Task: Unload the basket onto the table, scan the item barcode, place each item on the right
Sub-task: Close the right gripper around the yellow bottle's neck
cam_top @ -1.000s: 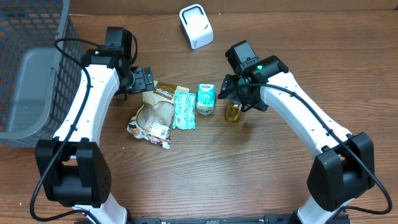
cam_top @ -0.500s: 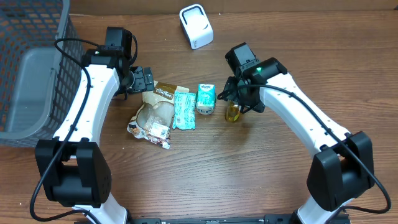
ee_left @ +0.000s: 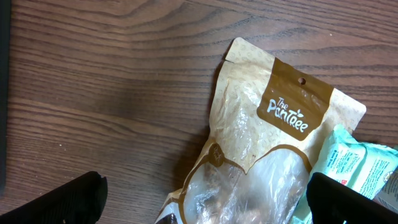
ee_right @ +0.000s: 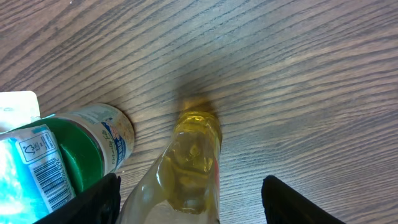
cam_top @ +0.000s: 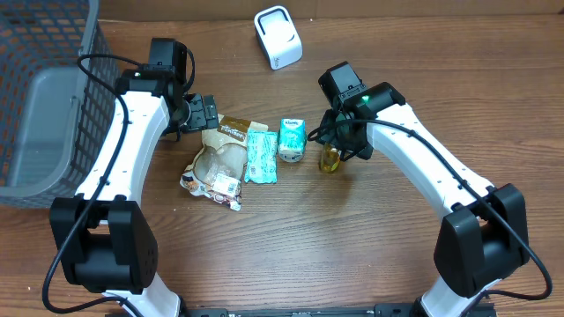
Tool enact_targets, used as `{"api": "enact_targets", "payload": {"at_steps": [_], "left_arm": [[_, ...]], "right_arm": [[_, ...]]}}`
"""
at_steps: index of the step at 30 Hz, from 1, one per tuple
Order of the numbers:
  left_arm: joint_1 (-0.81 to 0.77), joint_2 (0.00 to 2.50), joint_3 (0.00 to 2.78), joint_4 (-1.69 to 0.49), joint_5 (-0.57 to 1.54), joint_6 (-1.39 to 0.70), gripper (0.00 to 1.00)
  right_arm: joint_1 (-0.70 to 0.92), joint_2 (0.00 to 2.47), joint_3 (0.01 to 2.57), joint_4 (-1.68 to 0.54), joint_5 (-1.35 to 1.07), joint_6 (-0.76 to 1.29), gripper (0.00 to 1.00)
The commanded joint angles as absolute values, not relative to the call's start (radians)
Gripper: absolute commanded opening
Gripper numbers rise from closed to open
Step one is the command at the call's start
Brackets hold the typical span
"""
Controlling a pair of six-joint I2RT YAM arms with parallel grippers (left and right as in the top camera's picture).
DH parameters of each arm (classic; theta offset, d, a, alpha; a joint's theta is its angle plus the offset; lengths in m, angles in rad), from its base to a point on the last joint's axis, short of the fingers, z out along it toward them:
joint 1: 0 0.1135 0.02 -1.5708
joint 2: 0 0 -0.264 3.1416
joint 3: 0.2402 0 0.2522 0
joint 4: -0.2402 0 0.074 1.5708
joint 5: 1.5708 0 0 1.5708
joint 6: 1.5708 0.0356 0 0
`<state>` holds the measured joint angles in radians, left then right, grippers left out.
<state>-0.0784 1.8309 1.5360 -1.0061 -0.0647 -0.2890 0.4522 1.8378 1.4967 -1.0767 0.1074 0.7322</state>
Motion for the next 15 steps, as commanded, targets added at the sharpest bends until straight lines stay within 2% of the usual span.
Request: {"api": "enact_targets", "payload": {"at_steps": [1,5,8,9,15], "left_arm": [[-0.079,1.823,1.547,-1.006,-0.070,-0.292,1.00],[-0.079,1.823,1.547,-1.006,-0.070,-0.292,1.00],[-0.079,1.823,1.547,-1.006,-0.070,-0.292,1.00],[-0.079,1.823,1.547,-1.006,-0.070,-0.292,1.00],[-0.079,1.823,1.547,-1.006,-0.070,-0.292,1.00]], "right_arm": [[0.450,1.842,1.494,-1.074,0.107,0.733,0.68],[0.450,1.842,1.494,-1.074,0.103,0.733,0.63],[0.450,1.842,1.494,-1.074,0.103,0.733,0.46],[0.450,1.842,1.494,-1.074,0.103,0.733,0.44],[0.450,1.842,1.494,-1.074,0.103,0.733,0.40]]}}
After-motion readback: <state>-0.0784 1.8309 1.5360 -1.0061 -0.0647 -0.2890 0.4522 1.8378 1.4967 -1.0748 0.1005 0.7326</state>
